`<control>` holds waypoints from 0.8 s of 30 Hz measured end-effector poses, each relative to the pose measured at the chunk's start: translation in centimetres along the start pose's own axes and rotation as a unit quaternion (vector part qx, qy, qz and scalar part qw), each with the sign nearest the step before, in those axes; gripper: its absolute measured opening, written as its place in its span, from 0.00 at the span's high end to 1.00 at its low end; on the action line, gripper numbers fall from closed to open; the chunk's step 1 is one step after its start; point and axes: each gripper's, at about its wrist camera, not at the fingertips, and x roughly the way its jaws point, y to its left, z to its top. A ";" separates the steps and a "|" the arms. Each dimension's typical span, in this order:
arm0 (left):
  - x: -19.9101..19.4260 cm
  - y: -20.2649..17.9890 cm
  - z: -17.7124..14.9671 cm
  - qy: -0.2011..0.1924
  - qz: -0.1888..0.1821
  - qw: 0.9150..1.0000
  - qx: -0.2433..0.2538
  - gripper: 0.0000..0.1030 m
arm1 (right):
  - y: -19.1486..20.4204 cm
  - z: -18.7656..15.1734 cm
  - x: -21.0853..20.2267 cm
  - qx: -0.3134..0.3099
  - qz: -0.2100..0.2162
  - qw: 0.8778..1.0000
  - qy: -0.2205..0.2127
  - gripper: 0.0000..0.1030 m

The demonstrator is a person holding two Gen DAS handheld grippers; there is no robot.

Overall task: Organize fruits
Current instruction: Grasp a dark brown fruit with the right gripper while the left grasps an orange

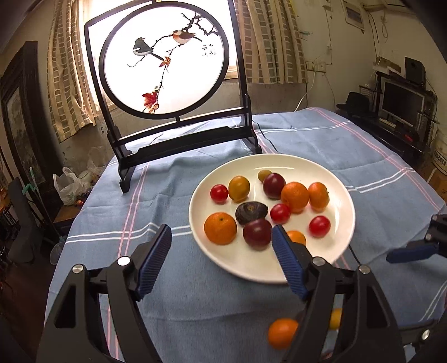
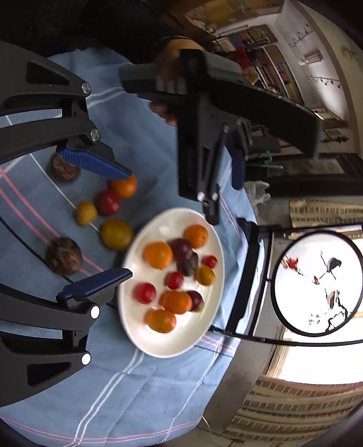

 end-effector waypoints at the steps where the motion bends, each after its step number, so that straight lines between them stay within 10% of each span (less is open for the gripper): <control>1: -0.6 0.2 -0.7 0.001 0.001 1.000 0.002 0.30 | 0.9 -0.8 0.1 -0.007 0.003 1.000 0.007 0.36; 15: -3.9 1.9 -7.2 0.044 -0.008 0.999 0.013 0.26 | 4.6 -4.1 4.5 -0.015 0.022 0.995 0.092 0.37; 19: -3.5 0.6 -7.5 0.050 -0.020 0.998 0.034 0.26 | 5.1 -4.0 5.2 -0.029 0.020 0.995 0.092 0.58; 24: -2.9 -1.5 -7.9 0.060 -0.055 0.995 0.065 0.26 | 4.7 -4.2 4.5 -0.027 0.025 0.996 0.083 0.61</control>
